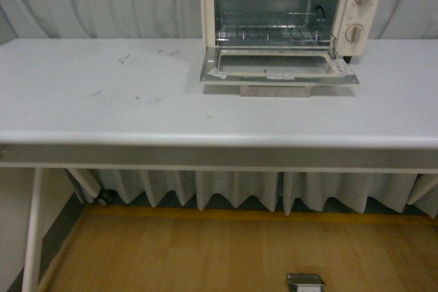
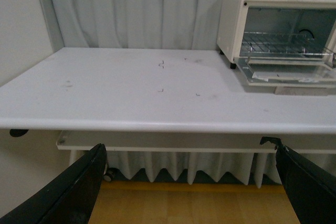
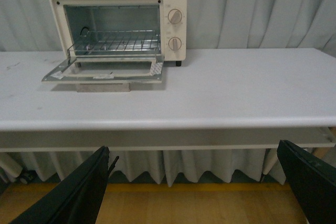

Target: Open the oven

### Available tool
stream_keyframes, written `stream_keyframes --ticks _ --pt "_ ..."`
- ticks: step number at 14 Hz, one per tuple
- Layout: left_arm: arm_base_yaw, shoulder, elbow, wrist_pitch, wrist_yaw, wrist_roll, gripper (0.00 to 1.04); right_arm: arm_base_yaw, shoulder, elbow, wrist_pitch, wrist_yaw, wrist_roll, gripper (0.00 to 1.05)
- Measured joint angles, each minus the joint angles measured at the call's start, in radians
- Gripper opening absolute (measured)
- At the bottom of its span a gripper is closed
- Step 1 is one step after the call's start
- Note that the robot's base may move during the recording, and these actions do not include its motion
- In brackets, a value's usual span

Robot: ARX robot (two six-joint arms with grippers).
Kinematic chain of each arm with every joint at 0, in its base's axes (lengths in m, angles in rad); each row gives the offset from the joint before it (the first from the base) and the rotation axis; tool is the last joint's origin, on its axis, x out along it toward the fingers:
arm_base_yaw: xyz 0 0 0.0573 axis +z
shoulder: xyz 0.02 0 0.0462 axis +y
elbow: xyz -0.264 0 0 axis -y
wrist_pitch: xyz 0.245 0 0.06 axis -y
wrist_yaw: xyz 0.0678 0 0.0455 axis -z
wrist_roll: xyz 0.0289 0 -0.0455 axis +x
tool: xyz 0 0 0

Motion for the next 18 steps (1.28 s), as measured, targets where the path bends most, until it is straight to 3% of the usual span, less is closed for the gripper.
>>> stream_keyframes --ticks 18 --pt "0.0 0.0 0.0 -0.005 0.002 0.001 0.98 0.0 0.0 0.0 -0.004 0.002 0.0 0.98"
